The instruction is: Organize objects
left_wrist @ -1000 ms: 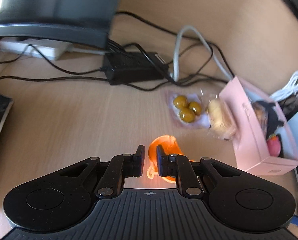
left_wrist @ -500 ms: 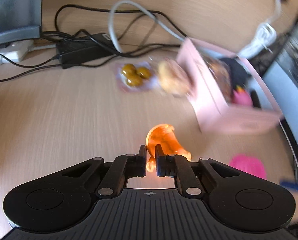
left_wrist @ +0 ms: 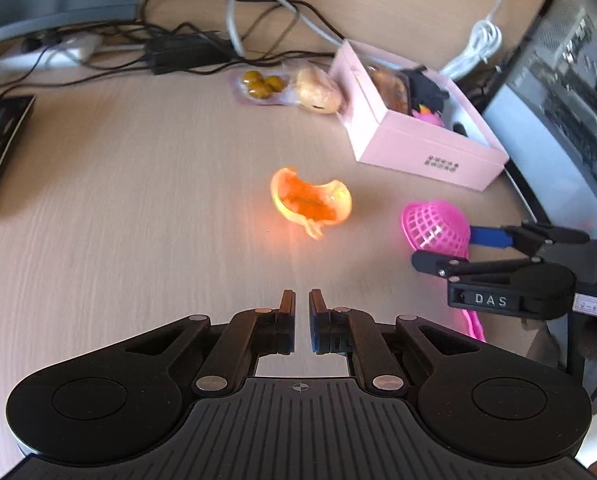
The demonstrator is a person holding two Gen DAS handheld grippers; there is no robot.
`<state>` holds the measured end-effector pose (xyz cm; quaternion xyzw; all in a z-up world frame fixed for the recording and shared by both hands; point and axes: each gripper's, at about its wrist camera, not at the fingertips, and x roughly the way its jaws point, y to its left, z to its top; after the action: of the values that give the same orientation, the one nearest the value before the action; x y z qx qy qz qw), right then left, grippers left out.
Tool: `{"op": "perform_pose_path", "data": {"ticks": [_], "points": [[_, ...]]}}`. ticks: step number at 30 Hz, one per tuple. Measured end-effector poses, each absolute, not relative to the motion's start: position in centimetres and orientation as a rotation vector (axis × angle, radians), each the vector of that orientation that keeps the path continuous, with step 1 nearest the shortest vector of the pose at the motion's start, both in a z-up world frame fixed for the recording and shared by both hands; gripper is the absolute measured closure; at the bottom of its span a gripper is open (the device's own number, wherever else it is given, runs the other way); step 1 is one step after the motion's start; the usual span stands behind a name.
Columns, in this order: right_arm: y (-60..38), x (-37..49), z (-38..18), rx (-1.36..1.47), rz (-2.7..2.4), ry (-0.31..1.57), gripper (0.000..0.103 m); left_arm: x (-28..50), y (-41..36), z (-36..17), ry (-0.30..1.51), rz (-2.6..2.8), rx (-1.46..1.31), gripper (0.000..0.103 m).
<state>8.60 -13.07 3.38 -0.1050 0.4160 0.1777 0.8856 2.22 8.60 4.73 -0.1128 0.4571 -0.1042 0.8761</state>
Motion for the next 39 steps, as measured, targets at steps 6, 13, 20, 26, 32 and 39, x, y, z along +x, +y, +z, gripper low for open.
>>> {"op": "perform_pose_path", "data": {"ticks": [6, 13, 20, 26, 32, 39], "points": [[-13.4, 6.8, 4.4, -0.217, 0.364, 0.842, 0.028, 2.1, 10.0, 5.7, 0.856, -0.249, -0.297, 0.091], [-14.8, 4.1, 4.4, -0.217, 0.319, 0.844, 0.019, 3.4, 9.3, 4.7, 0.893, -0.215, -0.231, 0.09], [-17.0, 2.4, 3.4, -0.197, 0.24, 0.865, 0.014, 2.9, 5.2, 3.0, 0.941, -0.303, -0.087, 0.089], [-19.6, 2.3, 2.7, -0.128, 0.12, 0.86, 0.0, 2.3, 1.9, 3.2, 0.944, -0.401, 0.048, 0.088], [-21.2, 2.4, 2.2, -0.039, 0.098, 0.862, 0.0, 1.0, -1.0, 3.4, 0.934, -0.514, 0.186, 0.087], [-21.1, 2.4, 2.2, -0.032, 0.092, 0.854, 0.0, -0.1, -3.1, 3.5, 0.921, -0.565, 0.293, 0.083]]}}
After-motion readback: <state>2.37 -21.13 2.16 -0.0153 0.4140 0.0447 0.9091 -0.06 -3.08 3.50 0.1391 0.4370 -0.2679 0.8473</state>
